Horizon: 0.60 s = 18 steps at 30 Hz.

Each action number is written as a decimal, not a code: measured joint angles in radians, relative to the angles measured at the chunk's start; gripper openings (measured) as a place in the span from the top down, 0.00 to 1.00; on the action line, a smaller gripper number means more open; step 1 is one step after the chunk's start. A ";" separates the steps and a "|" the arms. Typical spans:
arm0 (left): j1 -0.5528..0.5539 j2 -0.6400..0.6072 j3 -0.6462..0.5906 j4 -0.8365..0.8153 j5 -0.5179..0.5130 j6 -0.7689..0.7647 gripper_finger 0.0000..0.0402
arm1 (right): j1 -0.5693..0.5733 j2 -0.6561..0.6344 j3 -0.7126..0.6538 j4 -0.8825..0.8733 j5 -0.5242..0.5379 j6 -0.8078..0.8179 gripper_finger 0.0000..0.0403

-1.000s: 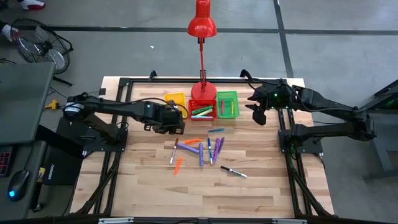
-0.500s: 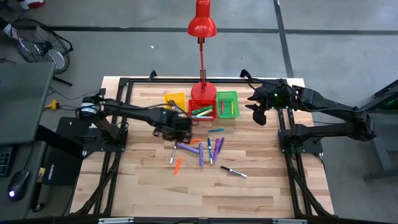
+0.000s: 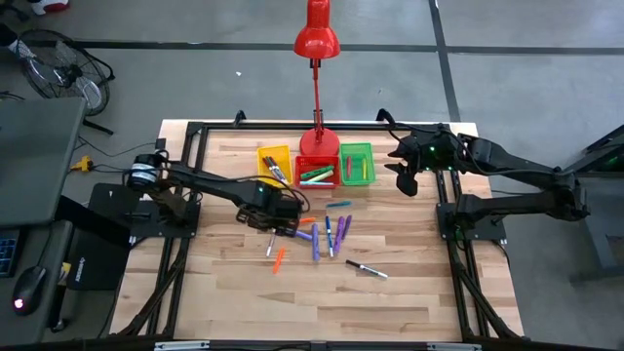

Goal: Pick & Place Markers
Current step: Put the brown marker pen into the yellow bin

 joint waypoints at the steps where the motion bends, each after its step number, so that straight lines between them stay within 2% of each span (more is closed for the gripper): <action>1: -0.001 0.014 -0.002 0.002 0.001 -0.003 0.45 | 0.000 0.000 0.000 0.000 0.000 0.000 0.63; 5: 0.000 0.035 0.001 0.036 0.030 0.003 0.45 | 0.000 0.000 0.000 0.000 0.002 0.000 0.63; 18: -0.004 0.104 -0.002 0.043 0.007 0.006 0.45 | 0.000 0.000 0.000 0.000 0.003 -0.008 0.63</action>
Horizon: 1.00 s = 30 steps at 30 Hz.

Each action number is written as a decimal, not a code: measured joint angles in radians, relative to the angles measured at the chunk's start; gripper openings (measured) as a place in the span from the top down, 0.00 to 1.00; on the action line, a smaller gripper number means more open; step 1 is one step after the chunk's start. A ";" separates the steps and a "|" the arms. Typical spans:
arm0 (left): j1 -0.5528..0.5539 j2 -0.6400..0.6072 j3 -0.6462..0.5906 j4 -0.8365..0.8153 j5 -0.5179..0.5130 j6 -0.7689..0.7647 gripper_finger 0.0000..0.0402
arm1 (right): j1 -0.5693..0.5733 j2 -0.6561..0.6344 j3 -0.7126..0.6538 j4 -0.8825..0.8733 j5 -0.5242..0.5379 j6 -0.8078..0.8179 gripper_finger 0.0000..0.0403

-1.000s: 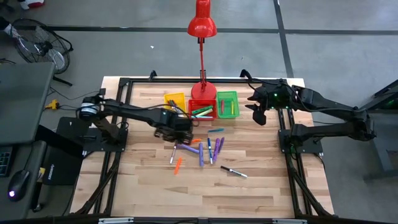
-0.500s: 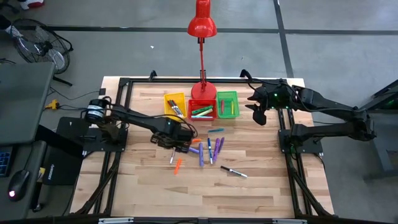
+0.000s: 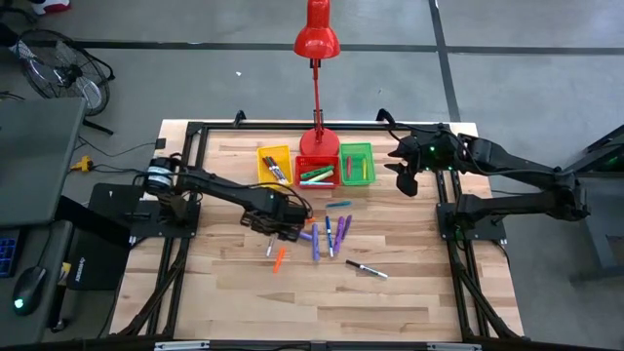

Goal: Pick & Place Markers
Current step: Put the brown marker pen into the yellow bin

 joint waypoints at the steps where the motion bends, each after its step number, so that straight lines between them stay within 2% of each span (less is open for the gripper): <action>1: -0.001 0.004 -0.001 -0.007 0.001 0.000 0.45 | 0.000 0.000 0.000 0.000 0.000 0.000 0.63; 6: -0.016 0.019 -0.001 0.014 0.050 0.012 0.45 | 0.001 0.000 0.000 0.000 0.000 0.000 0.63; 15: -0.091 0.037 -0.003 0.038 0.037 -0.058 0.45 | 0.001 0.000 0.000 -0.003 -0.004 0.008 0.63; 19: -0.094 0.036 -0.037 0.110 0.036 -0.114 0.45 | 0.001 0.000 0.000 -0.004 -0.004 0.008 0.63; 30: -0.093 0.034 -0.054 0.123 0.051 -0.110 0.63 | 0.001 0.000 0.000 -0.004 -0.004 0.016 0.63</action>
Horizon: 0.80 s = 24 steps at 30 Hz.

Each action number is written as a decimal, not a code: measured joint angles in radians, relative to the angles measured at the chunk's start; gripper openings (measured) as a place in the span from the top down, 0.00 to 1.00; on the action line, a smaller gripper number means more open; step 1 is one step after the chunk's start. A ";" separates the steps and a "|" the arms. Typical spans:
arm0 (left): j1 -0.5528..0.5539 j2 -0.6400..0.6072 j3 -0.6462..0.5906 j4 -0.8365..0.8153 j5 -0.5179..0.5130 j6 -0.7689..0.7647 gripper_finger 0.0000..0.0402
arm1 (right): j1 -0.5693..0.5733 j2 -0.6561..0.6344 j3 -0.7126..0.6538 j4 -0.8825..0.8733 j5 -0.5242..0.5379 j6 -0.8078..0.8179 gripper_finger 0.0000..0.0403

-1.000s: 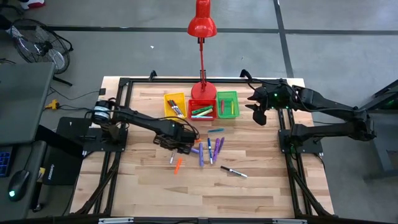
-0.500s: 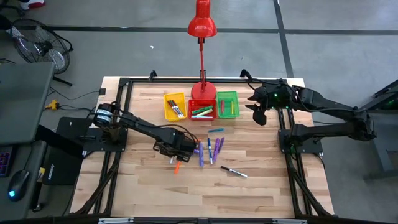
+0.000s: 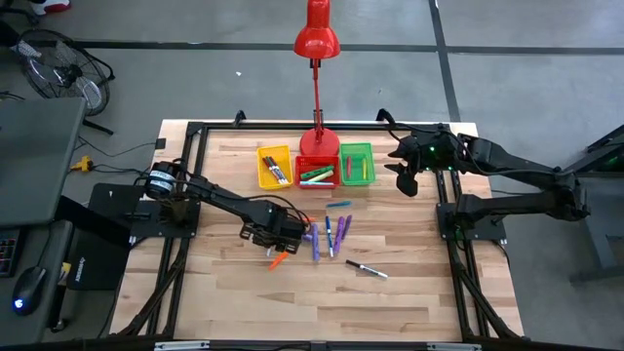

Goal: Pick & Place Markers
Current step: Put the brown marker pen into the yellow bin

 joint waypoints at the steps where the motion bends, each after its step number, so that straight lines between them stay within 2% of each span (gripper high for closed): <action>1: 0.000 0.000 0.000 0.000 0.000 0.000 0.65 | 0.000 0.000 0.000 0.000 0.000 0.000 0.63; 13: 0.000 0.002 -0.001 -0.004 -0.003 0.005 0.80 | 0.000 0.000 0.000 0.000 0.000 0.000 0.63; 24: 0.000 0.003 -0.001 -0.007 -0.006 0.010 0.89 | 0.000 0.000 0.000 0.000 0.000 0.000 0.63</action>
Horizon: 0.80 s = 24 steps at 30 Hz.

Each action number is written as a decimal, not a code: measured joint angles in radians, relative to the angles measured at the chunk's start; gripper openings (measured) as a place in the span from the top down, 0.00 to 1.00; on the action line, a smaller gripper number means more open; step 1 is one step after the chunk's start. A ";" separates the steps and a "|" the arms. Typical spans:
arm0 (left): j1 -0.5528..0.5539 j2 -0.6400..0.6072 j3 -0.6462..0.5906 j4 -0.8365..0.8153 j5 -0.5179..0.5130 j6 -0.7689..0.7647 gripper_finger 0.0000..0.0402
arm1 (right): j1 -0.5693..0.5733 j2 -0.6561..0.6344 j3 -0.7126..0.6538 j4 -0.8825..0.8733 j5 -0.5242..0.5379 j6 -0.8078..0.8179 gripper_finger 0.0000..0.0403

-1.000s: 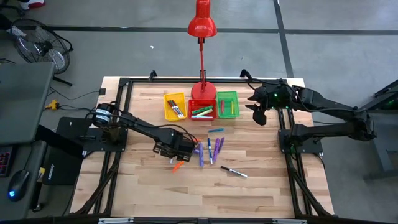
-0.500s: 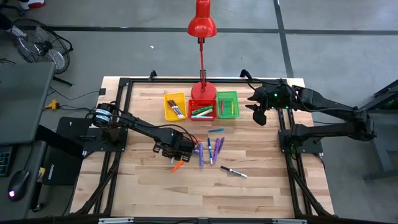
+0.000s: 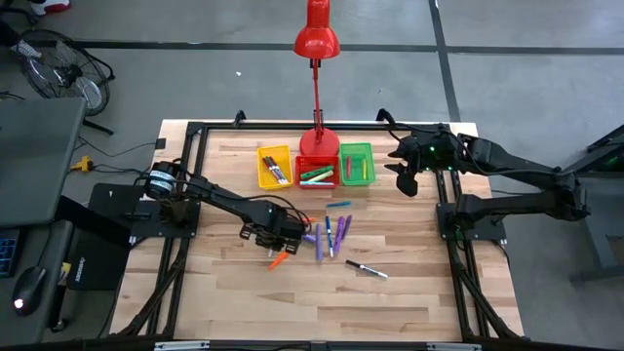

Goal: Pick & Place Markers
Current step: Put the brown marker pen into the yellow bin

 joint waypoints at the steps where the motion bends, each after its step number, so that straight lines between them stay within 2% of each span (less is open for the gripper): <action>1: 0.000 0.000 0.000 0.000 0.000 0.000 0.90 | 0.000 0.000 0.000 0.000 0.000 0.000 0.63; 24: -0.002 -0.018 -0.003 -0.048 -0.030 0.019 0.93 | 0.000 0.000 0.000 0.000 0.000 0.000 0.63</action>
